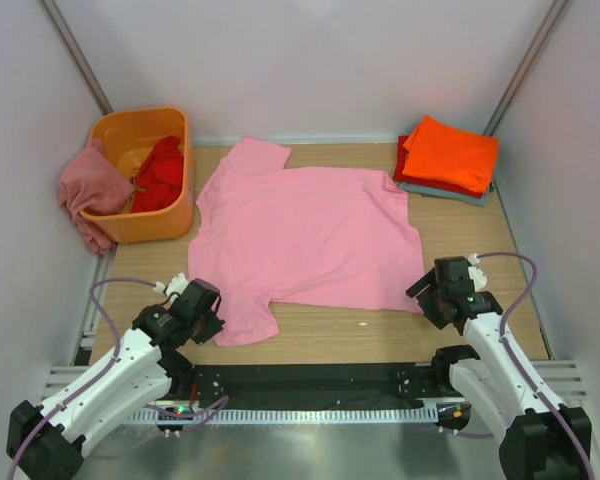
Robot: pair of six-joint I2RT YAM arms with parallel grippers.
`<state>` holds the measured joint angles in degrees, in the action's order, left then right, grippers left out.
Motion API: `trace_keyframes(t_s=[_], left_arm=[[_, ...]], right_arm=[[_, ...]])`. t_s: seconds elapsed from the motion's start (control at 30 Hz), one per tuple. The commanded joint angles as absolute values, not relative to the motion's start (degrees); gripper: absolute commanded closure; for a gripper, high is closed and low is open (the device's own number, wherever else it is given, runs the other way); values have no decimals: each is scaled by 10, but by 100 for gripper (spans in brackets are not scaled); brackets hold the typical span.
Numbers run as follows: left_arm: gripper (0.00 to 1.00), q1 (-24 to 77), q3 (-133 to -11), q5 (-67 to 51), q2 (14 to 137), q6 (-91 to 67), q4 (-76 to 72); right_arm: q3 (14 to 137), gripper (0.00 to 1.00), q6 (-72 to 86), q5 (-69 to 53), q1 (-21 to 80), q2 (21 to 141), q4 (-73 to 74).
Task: Fold and stack the t-shirts
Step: Fold the tshirt
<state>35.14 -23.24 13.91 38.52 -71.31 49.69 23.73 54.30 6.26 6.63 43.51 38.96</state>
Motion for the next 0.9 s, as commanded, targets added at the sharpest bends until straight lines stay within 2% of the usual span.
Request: trace_keyframes(t_s=[0.0,0.17,0.23,0.27,0.33,0.47,0.53,0.57,0.6,0.87], left_arm=[[100,353,-252,142,387,-703,477],[100,353,-255,145,388,-701,476],[100,353,-257,147,387,-701,477],[100,353,-258,148,387,-701,477],[100,353,-264,149,388,-700,481],[100,352,-275,164,393,-698,490],[100,353,-284,164,396,-695,494],[100,353,-288,163,397,-694,499],[100,353,-294,163,397,-694,502],[100,354,-350,159,361,-693,573]], right_arm=[[225,30,566,66,64,443,363],[214,32,563,78,65,453,344],[210,38,561,89,65,462,334],[209,46,559,89,65,468,330],[207,55,557,93,65,480,318],[201,78,549,97,65,489,301],[201,85,546,95,65,487,301],[202,93,545,91,65,480,303],[203,98,544,89,64,476,303],[278,99,539,111,64,419,394]])
